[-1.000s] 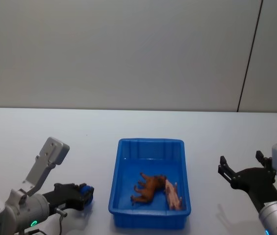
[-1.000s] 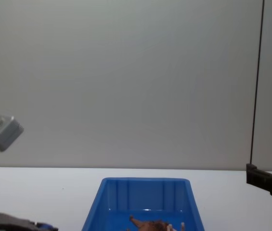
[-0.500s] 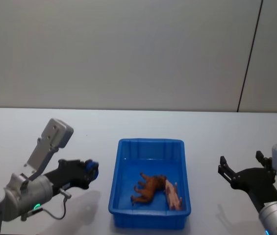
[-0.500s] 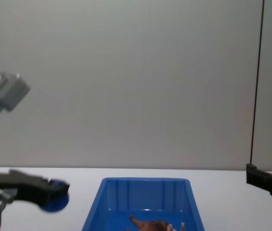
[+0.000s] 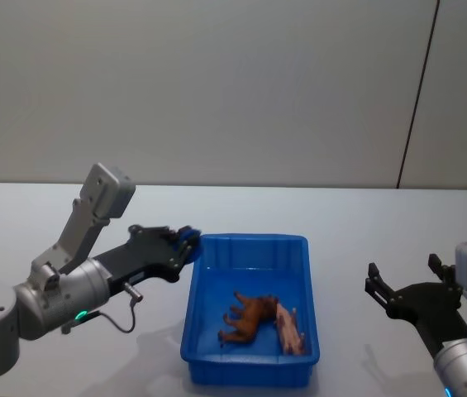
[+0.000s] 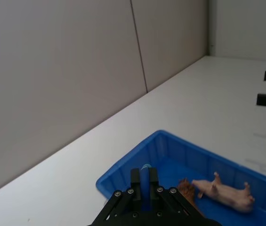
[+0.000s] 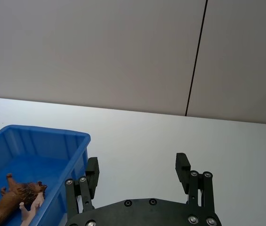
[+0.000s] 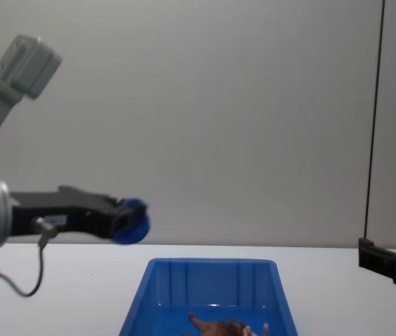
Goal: Pick up the two dolls from the table and place them into the box.
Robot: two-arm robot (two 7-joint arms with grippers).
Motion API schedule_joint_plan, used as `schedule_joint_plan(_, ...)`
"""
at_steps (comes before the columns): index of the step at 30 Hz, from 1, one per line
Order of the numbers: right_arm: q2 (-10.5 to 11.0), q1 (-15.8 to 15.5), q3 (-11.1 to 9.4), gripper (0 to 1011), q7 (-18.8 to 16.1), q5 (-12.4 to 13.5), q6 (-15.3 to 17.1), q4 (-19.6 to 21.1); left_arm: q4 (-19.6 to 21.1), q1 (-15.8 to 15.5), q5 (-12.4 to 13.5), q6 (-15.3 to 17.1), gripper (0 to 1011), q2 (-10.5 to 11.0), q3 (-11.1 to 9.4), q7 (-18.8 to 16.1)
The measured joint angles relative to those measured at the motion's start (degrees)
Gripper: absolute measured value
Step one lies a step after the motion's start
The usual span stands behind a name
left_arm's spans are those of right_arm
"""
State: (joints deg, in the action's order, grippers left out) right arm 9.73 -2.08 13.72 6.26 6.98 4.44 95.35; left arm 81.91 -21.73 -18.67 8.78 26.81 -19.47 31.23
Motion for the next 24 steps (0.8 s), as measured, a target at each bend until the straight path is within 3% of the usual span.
schedule_joint_plan(13, 0.0, 0.0, 0.0, 1001, 0.0, 0.0, 0.0, 0.0, -5.8, -5.2, -2.6, -6.7, 85, -4.3, -1.5, 8.1)
schedule_joint_plan(24, 0.0, 0.0, 0.0, 1001, 0.0, 0.0, 0.0, 0.0, -8.5, -7.4, -3.6, -9.3, 85, -6.2, -2.2, 11.1)
